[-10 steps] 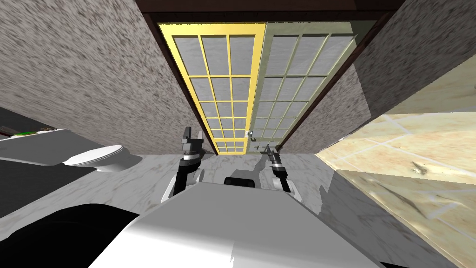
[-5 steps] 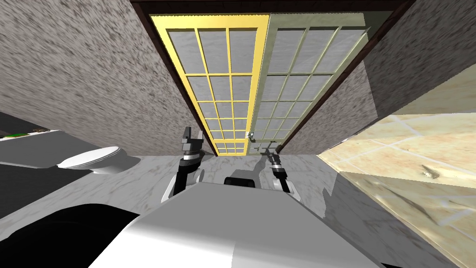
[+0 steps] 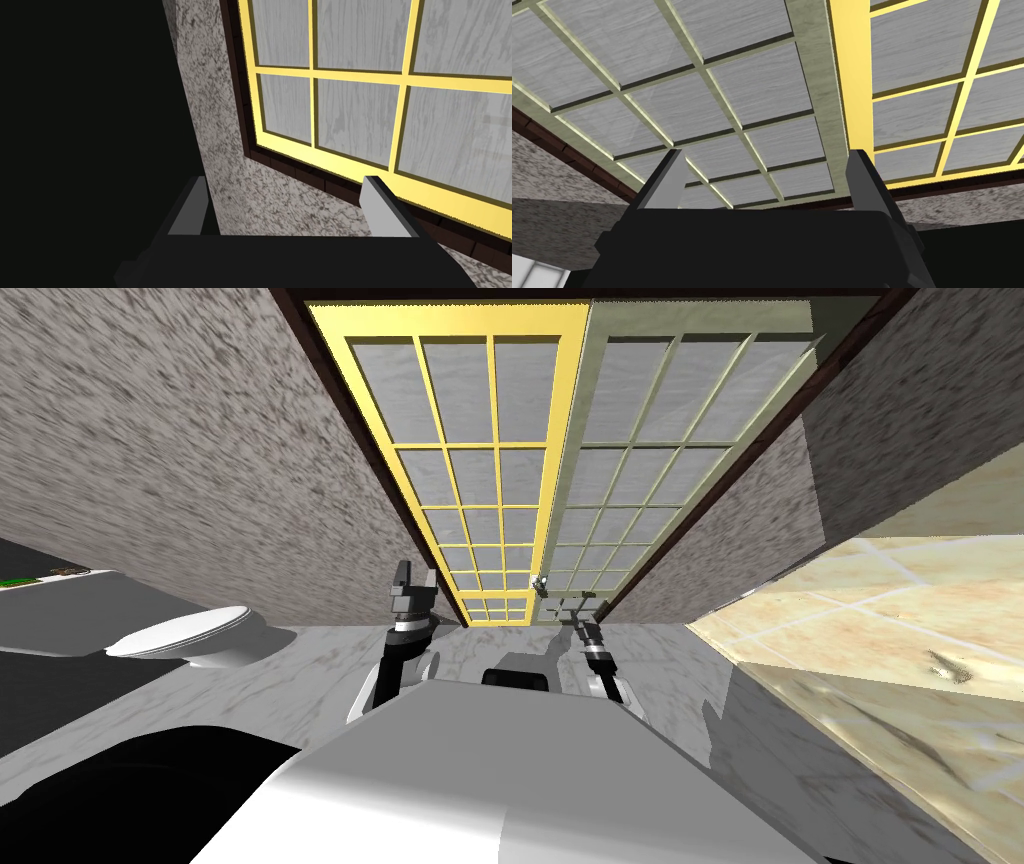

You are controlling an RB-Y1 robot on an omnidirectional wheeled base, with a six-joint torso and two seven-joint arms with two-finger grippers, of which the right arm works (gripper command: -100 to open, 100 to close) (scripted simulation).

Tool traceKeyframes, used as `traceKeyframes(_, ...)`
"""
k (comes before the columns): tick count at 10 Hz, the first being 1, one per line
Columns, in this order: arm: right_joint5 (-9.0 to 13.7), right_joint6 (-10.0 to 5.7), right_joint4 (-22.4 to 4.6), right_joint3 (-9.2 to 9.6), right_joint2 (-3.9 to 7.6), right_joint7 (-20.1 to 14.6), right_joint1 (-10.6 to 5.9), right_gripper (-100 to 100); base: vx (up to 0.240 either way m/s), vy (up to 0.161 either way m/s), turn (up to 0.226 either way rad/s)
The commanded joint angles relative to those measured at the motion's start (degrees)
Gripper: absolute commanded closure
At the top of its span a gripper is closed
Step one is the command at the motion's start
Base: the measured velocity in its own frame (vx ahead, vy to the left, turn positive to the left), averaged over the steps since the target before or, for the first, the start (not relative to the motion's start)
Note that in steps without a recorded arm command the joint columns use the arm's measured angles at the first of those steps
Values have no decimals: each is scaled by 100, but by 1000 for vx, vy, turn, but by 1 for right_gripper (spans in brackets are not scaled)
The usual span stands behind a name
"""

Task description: Pull the door open

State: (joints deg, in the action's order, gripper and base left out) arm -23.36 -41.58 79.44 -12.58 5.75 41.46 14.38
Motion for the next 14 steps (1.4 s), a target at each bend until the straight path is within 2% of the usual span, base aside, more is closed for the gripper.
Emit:
traceKeyframes(1, -87, -114, -273, -74, -14, 171, -80, -100, 96, 21, -2)
traceKeyframes(13, -664, -670, -1803, -536, -67, 1123, -509, -100, 100, 25, 0)
traceKeyframes(14, -741, -745, -2007, -598, -82, 1251, -569, -100, 128, 20, 1)
